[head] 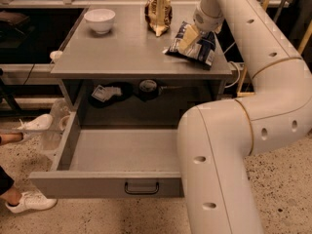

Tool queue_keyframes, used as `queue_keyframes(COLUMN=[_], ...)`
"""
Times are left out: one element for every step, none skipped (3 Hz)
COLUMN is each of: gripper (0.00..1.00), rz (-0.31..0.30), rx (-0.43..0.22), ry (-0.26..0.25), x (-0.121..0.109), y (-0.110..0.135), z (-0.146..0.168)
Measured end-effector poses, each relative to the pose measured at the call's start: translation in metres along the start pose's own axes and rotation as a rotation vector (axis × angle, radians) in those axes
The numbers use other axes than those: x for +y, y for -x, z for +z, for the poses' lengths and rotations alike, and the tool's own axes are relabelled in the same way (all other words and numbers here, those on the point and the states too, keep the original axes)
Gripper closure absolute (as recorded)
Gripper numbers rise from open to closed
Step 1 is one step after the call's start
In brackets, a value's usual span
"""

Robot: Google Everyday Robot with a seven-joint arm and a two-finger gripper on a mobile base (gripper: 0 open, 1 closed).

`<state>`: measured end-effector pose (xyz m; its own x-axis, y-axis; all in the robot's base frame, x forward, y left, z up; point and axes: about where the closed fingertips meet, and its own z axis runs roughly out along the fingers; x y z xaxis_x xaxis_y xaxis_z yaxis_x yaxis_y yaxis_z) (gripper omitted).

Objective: Pick blue chip bag from top drawer and place on counter

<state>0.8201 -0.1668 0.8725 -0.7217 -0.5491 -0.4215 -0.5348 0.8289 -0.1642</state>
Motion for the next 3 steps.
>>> queue_keyframes(gripper=[0.00,0.00,0.00], rz=[0.000,0.034,0.124], rx=[0.000,-0.019,-0.056], ry=[0.000,-0.029,-0.137], x=[0.000,-0.011,-0.041], y=[0.000,-0.002,-0.007], z=[0.000,-0.020,-0.081])
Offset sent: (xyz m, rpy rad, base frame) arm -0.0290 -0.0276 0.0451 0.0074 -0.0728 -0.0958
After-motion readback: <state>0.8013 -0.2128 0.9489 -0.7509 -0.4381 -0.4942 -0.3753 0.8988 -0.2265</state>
